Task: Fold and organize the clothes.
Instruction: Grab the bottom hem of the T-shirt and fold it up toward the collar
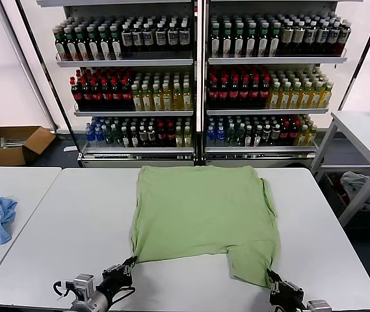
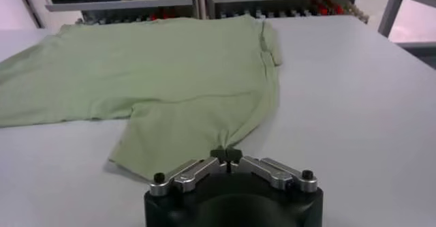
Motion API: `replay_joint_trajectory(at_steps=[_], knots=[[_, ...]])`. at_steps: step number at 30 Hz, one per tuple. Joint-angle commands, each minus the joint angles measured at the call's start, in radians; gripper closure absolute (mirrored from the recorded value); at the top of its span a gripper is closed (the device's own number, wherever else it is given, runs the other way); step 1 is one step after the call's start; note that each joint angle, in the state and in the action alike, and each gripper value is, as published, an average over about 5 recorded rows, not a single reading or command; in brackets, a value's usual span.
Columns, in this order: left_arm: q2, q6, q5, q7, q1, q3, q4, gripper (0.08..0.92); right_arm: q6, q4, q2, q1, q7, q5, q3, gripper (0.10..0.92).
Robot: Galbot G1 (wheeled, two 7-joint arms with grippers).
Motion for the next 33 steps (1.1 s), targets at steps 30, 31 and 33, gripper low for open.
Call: replay_joint_trajectory(at_steps=[30,31,33], knots=[[-0.063,-0.023,0.014,-0.120,-0.380,0.080,0.107,0.916,-0.174,-0.205,-0.135,0.666,-0.036,0.113,-0.153,0.919],[-0.069,-0.010,0.020,-0.129,-0.397,0.091,0.122,0.916,-0.175,-0.227,-0.137,0.692,-0.042,0.108,-0.176,0.919],[-0.078,0.016,0.033,-0.142,-0.424,0.112,0.144,0.916,-0.176,-0.271,-0.138,0.742,-0.053,0.094,-0.216,0.919]])
